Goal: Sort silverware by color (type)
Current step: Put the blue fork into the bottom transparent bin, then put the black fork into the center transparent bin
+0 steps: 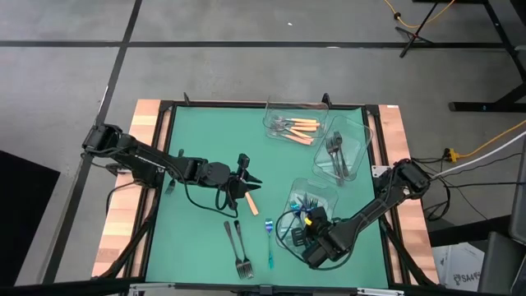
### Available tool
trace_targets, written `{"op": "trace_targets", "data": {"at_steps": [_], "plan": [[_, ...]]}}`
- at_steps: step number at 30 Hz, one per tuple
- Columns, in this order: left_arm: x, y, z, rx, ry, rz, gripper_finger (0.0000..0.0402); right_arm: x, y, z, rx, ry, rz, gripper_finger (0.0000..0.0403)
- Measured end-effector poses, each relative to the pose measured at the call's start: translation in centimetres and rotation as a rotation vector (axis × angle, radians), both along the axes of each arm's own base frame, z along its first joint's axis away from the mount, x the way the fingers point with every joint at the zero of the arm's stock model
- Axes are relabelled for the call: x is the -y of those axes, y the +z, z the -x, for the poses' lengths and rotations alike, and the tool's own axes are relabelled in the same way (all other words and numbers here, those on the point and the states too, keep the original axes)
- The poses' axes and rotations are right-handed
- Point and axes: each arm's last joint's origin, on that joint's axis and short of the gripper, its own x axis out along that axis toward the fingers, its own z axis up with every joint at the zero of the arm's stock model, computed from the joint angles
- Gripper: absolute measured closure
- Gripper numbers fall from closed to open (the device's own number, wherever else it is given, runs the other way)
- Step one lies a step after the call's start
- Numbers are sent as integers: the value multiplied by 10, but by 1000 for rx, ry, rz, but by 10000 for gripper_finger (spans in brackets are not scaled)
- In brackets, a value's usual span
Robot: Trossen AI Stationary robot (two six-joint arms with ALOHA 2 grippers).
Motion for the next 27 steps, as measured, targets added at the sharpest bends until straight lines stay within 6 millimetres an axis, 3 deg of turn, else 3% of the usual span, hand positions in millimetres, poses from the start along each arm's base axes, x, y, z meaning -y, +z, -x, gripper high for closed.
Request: {"op": "trace_targets", "data": {"at_steps": [13, 27], "plan": [[0, 0, 0, 0, 0, 0, 337, 0, 0, 0, -2, 1, 2, 311], [0, 0, 0, 0, 0, 0, 337, 2, 11, 3, 18, 2, -10, 301]]}}
